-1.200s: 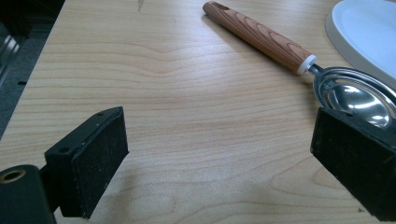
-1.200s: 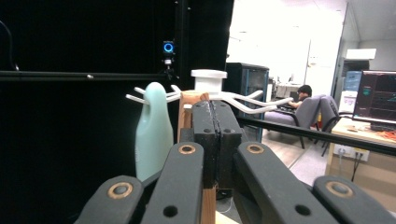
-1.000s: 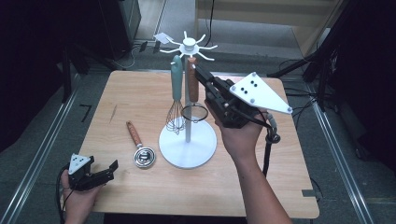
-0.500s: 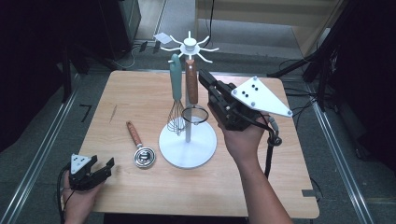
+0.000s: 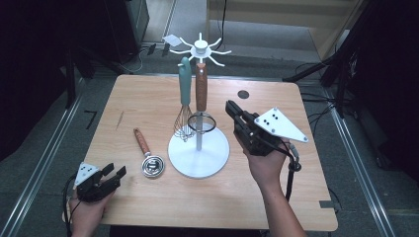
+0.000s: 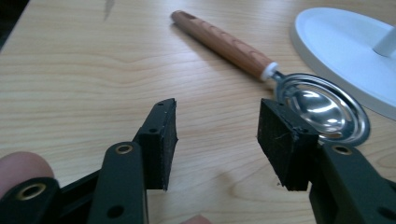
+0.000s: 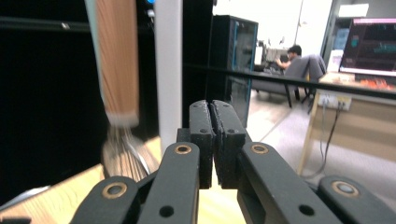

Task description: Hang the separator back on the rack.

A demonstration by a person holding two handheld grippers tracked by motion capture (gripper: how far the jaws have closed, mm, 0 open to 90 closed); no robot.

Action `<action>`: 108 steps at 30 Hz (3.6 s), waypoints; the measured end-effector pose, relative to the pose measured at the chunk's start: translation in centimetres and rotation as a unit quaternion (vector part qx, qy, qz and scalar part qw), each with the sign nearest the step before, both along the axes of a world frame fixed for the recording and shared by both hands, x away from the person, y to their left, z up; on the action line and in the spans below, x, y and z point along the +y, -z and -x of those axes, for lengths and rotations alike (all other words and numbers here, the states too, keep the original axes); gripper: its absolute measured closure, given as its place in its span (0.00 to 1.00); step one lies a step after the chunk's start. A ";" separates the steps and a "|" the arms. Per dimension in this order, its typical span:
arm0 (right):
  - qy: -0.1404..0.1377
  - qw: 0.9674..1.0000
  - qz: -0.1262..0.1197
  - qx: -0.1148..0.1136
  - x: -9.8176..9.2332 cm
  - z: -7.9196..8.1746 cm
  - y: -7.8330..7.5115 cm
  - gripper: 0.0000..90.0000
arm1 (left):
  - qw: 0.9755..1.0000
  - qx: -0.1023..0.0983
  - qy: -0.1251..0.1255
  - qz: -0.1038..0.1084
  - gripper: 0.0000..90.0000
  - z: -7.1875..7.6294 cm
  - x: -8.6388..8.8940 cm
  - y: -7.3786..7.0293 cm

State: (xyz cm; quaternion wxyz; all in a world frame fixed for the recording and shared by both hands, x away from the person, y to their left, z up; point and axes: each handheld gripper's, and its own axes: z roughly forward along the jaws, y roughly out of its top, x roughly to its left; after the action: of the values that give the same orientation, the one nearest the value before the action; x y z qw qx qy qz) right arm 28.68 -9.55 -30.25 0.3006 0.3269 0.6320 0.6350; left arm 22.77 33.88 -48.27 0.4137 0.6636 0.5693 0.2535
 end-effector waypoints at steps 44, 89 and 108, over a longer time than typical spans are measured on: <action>0.045 0.984 0.059 0.161 -6.1 3.9 16.4 0.80 | 0.995 0.078 0.063 -0.005 0.81 -4.4 -4.8 0.7; -0.129 0.966 0.086 0.205 6.3 6.0 17.8 1.00 | 0.987 0.087 0.133 -0.006 0.78 2.2 -11.6 0.9; -0.140 0.938 0.154 0.278 7.6 6.1 19.9 1.00 | 0.981 0.070 0.182 0.008 0.65 2.5 -12.8 0.5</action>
State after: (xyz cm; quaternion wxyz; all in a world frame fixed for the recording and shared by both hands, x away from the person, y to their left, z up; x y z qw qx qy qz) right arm 22.63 -1.98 -50.13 0.0678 0.3478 0.8200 0.4494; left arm 20.23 21.13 -48.74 0.4173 0.7687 0.4691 0.1222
